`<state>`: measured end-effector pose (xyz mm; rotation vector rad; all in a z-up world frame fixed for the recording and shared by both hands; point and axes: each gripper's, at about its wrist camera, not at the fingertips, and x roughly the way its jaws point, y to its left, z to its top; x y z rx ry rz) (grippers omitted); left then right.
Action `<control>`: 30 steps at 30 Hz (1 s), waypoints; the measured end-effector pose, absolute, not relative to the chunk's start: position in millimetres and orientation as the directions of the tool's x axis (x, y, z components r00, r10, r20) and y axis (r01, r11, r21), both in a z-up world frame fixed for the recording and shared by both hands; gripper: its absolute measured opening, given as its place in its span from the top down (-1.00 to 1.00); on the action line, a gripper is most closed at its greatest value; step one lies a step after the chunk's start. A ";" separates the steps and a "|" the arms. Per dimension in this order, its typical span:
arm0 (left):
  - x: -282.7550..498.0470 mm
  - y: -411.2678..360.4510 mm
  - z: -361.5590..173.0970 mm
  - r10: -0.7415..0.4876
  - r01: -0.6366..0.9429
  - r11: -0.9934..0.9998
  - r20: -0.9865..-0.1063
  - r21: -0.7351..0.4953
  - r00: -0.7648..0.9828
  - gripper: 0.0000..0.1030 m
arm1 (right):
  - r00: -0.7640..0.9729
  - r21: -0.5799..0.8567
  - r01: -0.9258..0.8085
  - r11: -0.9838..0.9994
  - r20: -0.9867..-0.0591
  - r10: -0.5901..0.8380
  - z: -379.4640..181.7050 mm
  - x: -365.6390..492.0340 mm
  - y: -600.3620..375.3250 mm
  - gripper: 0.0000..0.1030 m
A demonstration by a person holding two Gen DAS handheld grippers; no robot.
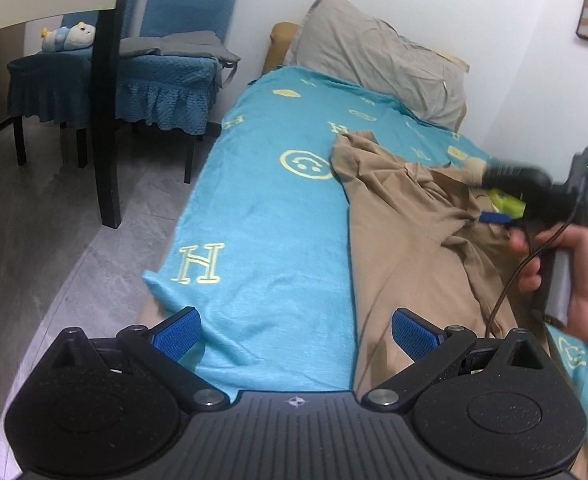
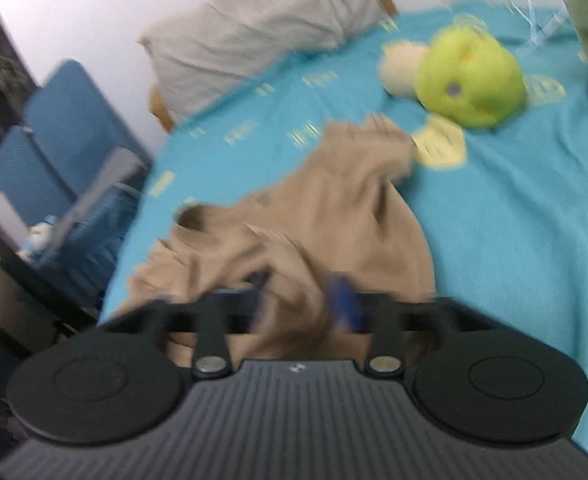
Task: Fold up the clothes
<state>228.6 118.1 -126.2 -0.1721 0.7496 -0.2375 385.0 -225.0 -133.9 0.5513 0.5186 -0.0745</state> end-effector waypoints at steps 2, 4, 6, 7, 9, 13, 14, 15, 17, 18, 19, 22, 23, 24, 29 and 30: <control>230.9 113.1 -128.3 -0.277 0.161 0.959 -0.653 -0.233 0.704 -0.99 | 0.903 0.486 0.141 0.863 -0.421 0.089 -123.9 380.2 -221.8 -0.57; 229.9 107.8 -129.7 -0.281 0.173 0.959 -0.652 -0.226 0.704 -0.99 | 0.913 0.491 0.092 0.866 -0.389 0.124 -113.3 389.8 -215.5 -0.58; 229.2 103.5 -130.7 -0.283 0.185 0.959 -0.652 -0.216 0.704 -0.99 | 0.887 0.497 0.051 0.866 -0.422 0.189 -111.0 406.0 -205.4 -0.55; 228.8 102.5 -131.1 -0.284 0.188 0.958 -0.652 -0.215 0.703 -0.99 | 0.857 0.494 0.039 0.869 -0.463 0.225 -114.1 417.8 -198.0 -0.53; 228.2 100.4 -131.8 -0.287 0.195 0.958 -0.653 -0.212 0.701 -0.99 | 0.810 0.462 0.019 0.887 -0.527 0.258 -121.3 436.9 -183.3 -0.28; 226.4 98.6 -134.3 -0.288 0.202 0.957 -0.660 -0.206 0.694 -0.99 | 0.735 0.370 0.032 0.929 -0.638 0.229 -137.6 463.7 -161.9 0.39; 225.8 98.2 -134.7 -0.290 0.205 0.957 -0.662 -0.204 0.692 -0.99 | 0.701 0.345 0.050 0.937 -0.681 0.213 -141.5 469.0 -159.4 0.70; 225.8 97.7 -135.1 -0.292 0.209 0.956 -0.664 -0.204 0.689 -0.99 | 0.690 0.321 0.064 0.945 -0.699 0.191 -141.4 469.6 -159.0 0.75; 225.5 96.2 -135.5 -0.295 0.217 0.956 -0.667 -0.200 0.684 -0.99 | 0.723 0.296 0.083 0.952 -0.675 0.147 -133.5 461.4 -163.1 0.85; 225.3 95.2 -135.6 -0.295 0.220 0.955 -0.668 -0.197 0.683 -0.99 | 0.755 0.303 0.090 0.949 -0.642 0.133 -126.5 454.0 -168.4 0.85; 224.7 94.7 -135.6 -0.295 0.222 0.955 -0.669 -0.195 0.682 -0.99 | 0.781 0.318 0.102 0.942 -0.613 0.122 -120.4 446.3 -175.2 0.85; 221.8 94.7 -135.5 -0.307 0.229 0.952 -0.668 -0.205 0.678 -0.99 | 0.817 0.390 0.175 0.904 -0.570 0.088 -110.7 429.9 -204.9 0.85; 220.8 94.4 -135.4 -0.307 0.231 0.951 -0.668 -0.204 0.677 -0.99 | 0.820 0.398 0.196 0.896 -0.567 0.072 -110.9 428.5 -213.7 0.85; 219.8 94.1 -135.3 -0.308 0.233 0.951 -0.669 -0.202 0.677 -0.99 | 0.819 0.400 0.216 0.891 -0.571 0.058 -112.9 427.6 -220.7 0.85; 213.9 90.1 -135.6 -0.298 0.239 0.954 -0.674 -0.183 0.676 -0.99 | 0.767 0.446 0.281 0.850 -0.637 0.081 -146.5 439.7 -241.7 0.84; 213.1 88.9 -136.1 -0.292 0.237 0.955 -0.678 -0.175 0.675 -0.99 | 0.765 0.453 0.280 0.846 -0.638 0.089 -150.1 441.2 -242.1 0.82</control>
